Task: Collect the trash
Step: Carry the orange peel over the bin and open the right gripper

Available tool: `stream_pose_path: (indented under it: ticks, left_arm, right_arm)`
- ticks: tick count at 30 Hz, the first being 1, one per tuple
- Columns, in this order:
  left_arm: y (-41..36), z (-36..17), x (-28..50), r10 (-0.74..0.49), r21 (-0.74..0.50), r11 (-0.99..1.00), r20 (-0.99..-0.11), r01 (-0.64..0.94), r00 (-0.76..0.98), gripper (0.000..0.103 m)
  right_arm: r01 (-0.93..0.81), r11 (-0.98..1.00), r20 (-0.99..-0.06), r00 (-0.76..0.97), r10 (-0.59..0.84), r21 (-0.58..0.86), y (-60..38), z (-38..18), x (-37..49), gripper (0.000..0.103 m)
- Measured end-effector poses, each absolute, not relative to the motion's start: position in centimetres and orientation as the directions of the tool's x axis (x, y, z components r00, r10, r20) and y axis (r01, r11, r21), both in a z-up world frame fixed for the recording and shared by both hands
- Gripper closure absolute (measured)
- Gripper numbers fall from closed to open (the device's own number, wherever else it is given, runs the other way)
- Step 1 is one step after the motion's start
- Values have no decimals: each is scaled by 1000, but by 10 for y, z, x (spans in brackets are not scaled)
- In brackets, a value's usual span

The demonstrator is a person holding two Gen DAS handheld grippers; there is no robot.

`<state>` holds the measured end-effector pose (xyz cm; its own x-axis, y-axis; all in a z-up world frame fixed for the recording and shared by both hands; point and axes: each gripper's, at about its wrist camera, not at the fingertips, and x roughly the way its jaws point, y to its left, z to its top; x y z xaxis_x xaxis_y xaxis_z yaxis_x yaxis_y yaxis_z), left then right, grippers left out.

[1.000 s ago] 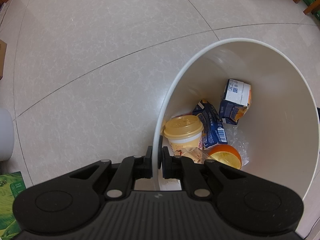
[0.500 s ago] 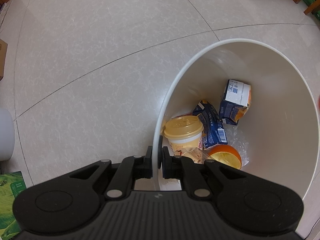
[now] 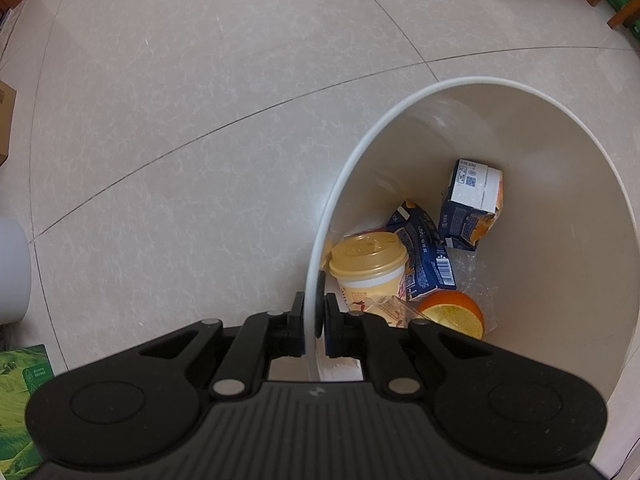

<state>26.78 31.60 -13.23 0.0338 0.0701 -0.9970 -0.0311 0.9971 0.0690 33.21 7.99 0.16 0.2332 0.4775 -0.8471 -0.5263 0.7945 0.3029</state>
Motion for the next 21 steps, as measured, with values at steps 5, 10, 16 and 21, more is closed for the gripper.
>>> stream_pose_path:
  ticks: [5,10,16,21]
  left_arm:
    - [315,-132,268,70,69,997,-997,-30,34,97]
    - [315,-131,268,70,69,997,-997,-29,34,97]
    - [316,-131,268,72,71,997,-997,-34,31,97]
    - [314,-129,269,71,70,997,-997,-28,33,97]
  right_arm:
    - [-574,763,-848,210,487,297,104,6,321,27]
    - [-602,734,-836,190,515,316,111,10,311,21]
    - [-625,724,-827,216,518,290,113,17,307,16]
    - [-599,744,-828,227,512,296,106,13,310,16]
